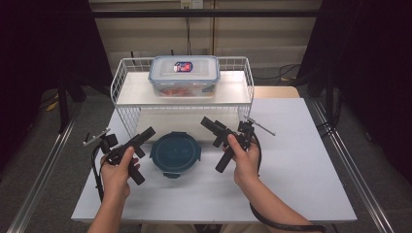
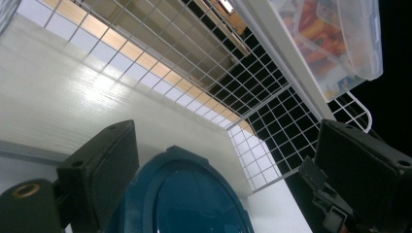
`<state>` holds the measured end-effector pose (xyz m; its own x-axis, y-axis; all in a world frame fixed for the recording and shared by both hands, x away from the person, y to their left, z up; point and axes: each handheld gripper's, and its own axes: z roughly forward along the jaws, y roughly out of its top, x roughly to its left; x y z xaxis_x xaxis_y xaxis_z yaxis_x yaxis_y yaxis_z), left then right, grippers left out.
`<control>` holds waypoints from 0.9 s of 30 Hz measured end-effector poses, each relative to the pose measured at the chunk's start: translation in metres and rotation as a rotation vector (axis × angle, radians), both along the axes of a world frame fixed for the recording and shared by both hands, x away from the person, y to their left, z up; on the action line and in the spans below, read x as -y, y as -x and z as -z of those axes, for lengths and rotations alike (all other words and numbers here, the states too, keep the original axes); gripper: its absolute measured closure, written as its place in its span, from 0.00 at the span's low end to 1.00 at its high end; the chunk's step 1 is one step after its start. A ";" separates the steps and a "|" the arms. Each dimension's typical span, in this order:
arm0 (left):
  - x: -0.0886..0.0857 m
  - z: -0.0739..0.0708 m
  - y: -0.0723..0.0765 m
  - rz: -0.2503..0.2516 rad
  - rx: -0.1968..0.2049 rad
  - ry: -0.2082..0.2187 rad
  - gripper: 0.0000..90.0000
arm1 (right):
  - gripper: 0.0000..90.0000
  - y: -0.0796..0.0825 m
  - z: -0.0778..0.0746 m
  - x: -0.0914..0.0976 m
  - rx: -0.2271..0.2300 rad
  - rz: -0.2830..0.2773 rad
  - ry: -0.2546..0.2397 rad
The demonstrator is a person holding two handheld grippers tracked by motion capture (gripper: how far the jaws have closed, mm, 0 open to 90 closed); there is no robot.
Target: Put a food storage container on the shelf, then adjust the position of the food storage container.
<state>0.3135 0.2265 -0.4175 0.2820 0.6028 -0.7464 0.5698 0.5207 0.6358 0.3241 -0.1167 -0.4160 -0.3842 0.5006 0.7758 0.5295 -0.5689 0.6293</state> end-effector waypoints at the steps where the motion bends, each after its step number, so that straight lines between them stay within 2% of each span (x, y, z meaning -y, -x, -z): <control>1: -0.001 0.001 0.000 0.006 0.001 -0.002 0.10 | 0.19 0.000 0.001 0.000 0.000 0.000 0.001; 8: -0.006 0.008 0.003 0.014 0.001 0.003 0.10 | 0.19 0.004 0.010 -0.001 -0.013 -0.006 0.006; 10: -0.007 0.010 0.003 0.020 -0.018 0.003 0.10 | 0.19 0.006 0.014 -0.002 -0.027 -0.013 0.008; 12: -0.007 0.012 0.003 0.011 -0.022 0.006 0.10 | 0.19 0.006 0.019 -0.003 -0.033 -0.018 0.008; 14: -0.009 0.015 0.002 0.023 -0.028 0.005 0.10 | 0.19 0.008 0.021 -0.004 -0.039 -0.016 0.007; 19: -0.013 0.021 -0.001 0.015 -0.046 -0.003 0.12 | 0.19 0.010 0.026 -0.004 -0.047 -0.019 0.016; 20: -0.014 0.023 -0.001 0.010 -0.049 -0.026 0.12 | 0.19 0.009 0.027 -0.004 -0.044 -0.017 0.016; 22: -0.018 0.026 -0.003 -0.004 -0.048 -0.030 0.15 | 0.19 0.010 0.027 -0.005 -0.048 -0.019 0.017; 24: -0.020 0.028 -0.004 -0.025 -0.053 -0.053 0.21 | 0.19 0.010 0.027 -0.006 -0.051 -0.020 0.014; 26: -0.023 0.029 -0.004 -0.034 -0.055 -0.067 0.32 | 0.19 0.010 0.028 -0.007 -0.052 -0.027 0.015; 27: -0.025 0.030 -0.004 -0.045 -0.070 -0.090 0.38 | 0.19 0.010 0.028 -0.007 -0.053 -0.030 0.012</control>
